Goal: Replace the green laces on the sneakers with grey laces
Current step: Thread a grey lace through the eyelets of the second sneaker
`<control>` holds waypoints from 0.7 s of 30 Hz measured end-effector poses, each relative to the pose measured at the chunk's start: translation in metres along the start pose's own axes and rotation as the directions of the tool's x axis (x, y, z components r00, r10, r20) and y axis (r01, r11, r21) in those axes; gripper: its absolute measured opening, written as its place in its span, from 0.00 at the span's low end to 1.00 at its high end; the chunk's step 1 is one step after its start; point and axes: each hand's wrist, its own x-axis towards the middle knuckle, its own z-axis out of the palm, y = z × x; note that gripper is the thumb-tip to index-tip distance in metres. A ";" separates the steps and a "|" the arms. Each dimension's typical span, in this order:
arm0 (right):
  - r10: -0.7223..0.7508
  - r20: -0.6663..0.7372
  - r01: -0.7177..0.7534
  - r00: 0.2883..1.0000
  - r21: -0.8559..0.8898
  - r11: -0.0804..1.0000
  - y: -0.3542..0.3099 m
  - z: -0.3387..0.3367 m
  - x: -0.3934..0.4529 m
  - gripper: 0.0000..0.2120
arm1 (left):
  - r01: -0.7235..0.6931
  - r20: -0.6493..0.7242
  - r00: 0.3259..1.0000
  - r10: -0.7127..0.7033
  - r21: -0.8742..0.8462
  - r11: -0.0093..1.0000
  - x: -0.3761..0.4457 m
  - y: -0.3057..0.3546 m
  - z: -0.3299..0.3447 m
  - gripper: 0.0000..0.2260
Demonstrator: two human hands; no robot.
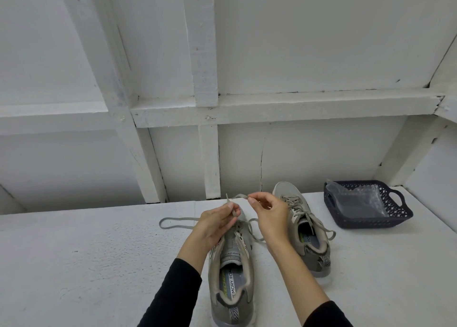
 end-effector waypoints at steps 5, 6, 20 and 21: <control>0.067 0.005 -0.067 0.998 0.011 0.998 0.007 0.002 -0.006 0.14 | 0.056 0.029 0.998 -0.055 -0.049 0.997 0.003 0.002 -0.003 0.08; 0.078 0.011 -0.078 0.997 0.000 0.997 0.009 0.002 -0.007 0.15 | 0.072 0.037 0.997 -0.070 -0.062 0.995 0.003 0.002 -0.003 0.08; 0.062 0.046 -0.065 0.997 0.063 0.996 0.011 -0.002 -0.004 0.15 | 0.219 0.082 0.973 -0.216 -0.031 0.975 0.003 0.006 0.002 0.05; 0.079 0.064 -0.082 0.995 0.050 0.995 0.013 -0.002 -0.005 0.16 | 0.223 0.079 0.973 -0.218 -0.059 0.973 0.003 0.006 0.001 0.06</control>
